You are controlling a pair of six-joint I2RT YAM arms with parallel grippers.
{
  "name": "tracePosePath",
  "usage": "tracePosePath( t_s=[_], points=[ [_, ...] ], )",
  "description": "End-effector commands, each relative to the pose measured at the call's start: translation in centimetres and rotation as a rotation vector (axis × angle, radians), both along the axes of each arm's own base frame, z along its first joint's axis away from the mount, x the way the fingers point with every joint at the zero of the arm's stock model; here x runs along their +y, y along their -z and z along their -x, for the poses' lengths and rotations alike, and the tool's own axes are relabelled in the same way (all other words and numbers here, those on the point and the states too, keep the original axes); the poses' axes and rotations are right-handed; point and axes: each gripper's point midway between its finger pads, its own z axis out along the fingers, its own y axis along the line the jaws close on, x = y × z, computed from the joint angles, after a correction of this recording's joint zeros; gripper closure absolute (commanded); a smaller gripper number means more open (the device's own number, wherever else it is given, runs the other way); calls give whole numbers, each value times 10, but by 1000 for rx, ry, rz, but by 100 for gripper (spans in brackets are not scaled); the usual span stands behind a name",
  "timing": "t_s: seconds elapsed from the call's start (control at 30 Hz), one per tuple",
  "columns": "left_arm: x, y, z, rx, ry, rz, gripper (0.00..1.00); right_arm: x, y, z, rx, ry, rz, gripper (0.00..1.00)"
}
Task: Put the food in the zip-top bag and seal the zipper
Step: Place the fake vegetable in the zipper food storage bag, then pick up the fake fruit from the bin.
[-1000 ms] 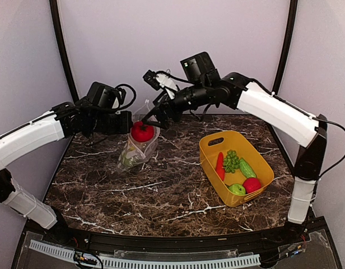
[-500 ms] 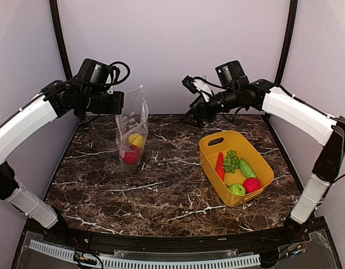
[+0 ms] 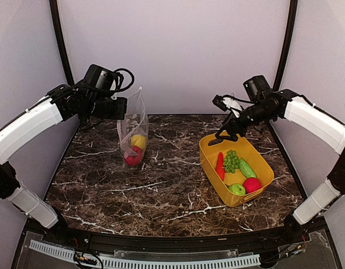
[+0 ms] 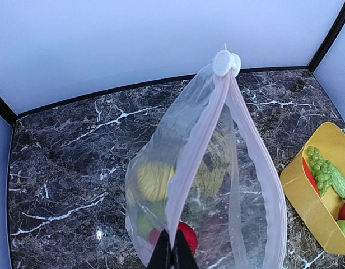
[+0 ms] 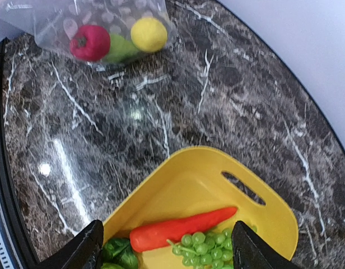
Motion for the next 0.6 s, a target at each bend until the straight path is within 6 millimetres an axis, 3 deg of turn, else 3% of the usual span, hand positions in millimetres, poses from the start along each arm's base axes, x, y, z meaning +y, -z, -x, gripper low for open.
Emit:
tracePosePath(
  t_s=[0.0,0.27,0.4,0.57],
  points=[
    [-2,0,-1,-5,4,14,99,-29,44,14,96,-10,106,28],
    [-2,5,1,6,10,11,99,-51,91,19,31,-108,266,53],
    [0,6,2,7,7,9,99,-52,113,24,41,-184,306,55],
    [2,9,5,12,2,8,99,-60,140,9,42,-182,394,52]
  ],
)
